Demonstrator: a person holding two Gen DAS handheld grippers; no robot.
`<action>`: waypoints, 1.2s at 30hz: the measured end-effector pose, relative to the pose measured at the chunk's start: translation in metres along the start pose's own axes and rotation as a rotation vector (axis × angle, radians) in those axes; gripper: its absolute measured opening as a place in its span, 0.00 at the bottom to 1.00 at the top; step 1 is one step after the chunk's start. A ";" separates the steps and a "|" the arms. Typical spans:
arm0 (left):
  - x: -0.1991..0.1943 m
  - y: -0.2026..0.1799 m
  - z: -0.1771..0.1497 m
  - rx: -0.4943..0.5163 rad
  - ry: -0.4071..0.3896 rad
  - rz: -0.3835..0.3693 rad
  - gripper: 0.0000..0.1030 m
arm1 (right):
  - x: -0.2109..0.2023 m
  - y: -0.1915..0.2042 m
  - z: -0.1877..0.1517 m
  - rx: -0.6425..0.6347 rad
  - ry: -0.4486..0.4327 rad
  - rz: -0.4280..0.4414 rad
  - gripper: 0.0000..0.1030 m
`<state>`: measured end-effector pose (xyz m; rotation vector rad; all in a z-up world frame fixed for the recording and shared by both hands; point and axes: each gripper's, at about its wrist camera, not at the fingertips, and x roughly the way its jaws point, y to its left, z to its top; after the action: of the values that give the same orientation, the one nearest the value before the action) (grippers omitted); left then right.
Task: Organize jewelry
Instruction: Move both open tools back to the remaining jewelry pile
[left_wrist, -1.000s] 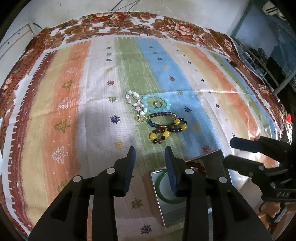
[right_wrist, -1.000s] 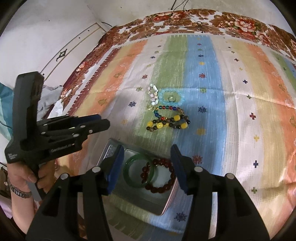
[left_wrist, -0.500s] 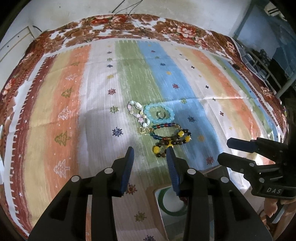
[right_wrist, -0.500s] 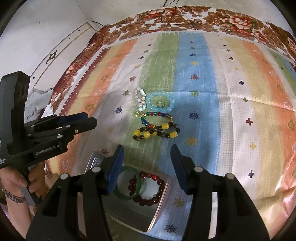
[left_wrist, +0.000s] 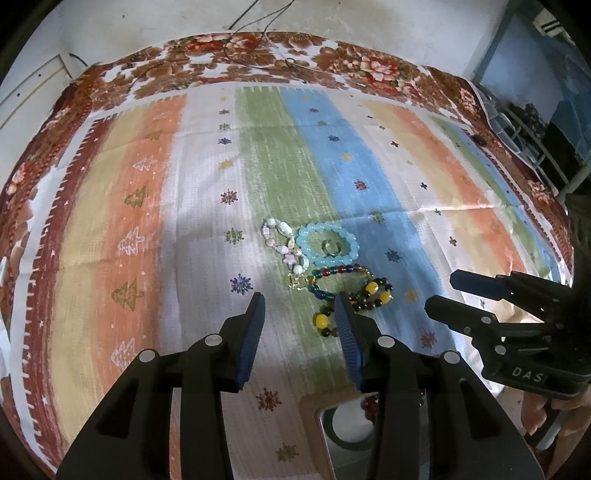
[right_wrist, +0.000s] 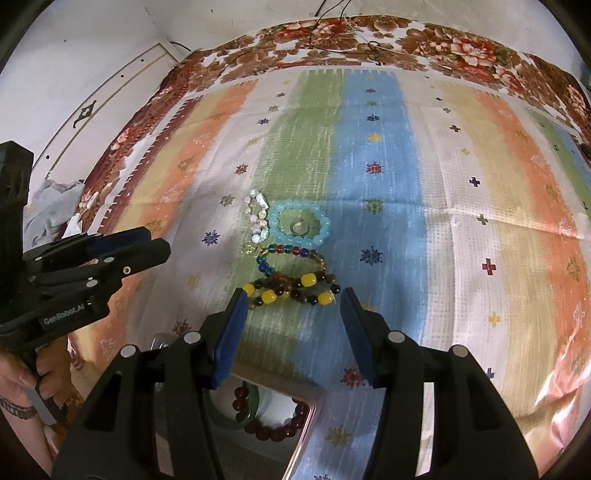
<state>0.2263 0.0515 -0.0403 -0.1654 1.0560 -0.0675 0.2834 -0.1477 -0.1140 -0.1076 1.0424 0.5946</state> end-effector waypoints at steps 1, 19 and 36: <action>0.003 0.001 0.001 0.000 0.003 0.006 0.38 | 0.000 0.000 0.002 -0.004 0.000 -0.005 0.52; 0.035 0.011 0.020 0.008 0.037 0.046 0.38 | 0.037 -0.018 0.024 0.019 0.065 -0.025 0.53; 0.076 0.027 0.041 -0.005 0.083 0.086 0.38 | 0.069 -0.032 0.045 0.038 0.102 -0.055 0.53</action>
<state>0.2989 0.0724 -0.0900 -0.1223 1.1453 0.0058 0.3595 -0.1305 -0.1544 -0.1341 1.1457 0.5236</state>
